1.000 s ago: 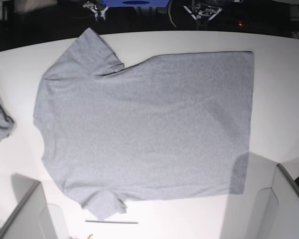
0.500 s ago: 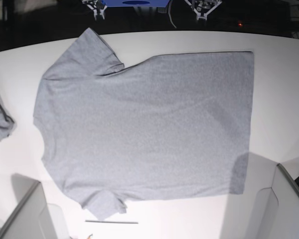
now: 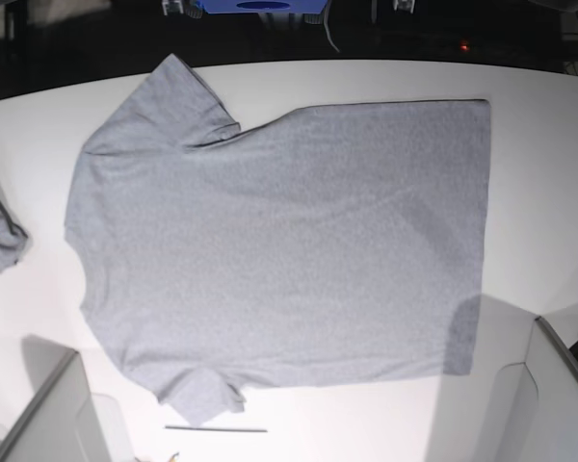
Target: Fold the T-shirt properly
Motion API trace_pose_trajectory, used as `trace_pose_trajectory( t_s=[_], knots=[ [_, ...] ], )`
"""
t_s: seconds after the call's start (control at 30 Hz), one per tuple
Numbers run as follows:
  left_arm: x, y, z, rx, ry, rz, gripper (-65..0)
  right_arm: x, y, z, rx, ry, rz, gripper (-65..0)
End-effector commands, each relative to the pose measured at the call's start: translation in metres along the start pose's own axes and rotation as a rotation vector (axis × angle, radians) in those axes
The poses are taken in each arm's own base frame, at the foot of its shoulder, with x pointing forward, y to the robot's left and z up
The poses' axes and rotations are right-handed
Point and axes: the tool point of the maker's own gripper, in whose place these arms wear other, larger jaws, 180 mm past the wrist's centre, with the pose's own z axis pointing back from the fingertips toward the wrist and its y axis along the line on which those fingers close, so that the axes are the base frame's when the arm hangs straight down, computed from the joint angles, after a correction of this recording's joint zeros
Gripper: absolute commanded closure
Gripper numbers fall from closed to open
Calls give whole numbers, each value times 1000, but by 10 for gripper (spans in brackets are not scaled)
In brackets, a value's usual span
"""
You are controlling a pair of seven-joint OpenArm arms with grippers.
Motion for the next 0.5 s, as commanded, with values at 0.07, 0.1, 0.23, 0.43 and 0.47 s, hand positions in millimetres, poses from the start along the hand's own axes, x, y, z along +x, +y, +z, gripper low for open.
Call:
trace_pose_trajectory(
  t_s=[0.07, 0.1, 0.23, 0.43, 0.47],
  knots=[
    [-16, 9, 17, 9, -13, -23, 0, -13, -23, 11, -64, -32, -85, 0],
    [-17, 8, 23, 7, -29, -21, 0, -15, -30, 14, -84, -41, -111, 0],
    [-4, 17, 50, 8, -128, -48, 0, -18, -60, 28, -166, -77, -194, 0],
    [13, 23, 87, -1, -227, -85, 0, -16, -88, 59, -247, -155, -228, 0],
    [16, 25, 92, -2, -240, -95, 0, -15, -92, 64, -263, -169, -242, 0]
  ],
)
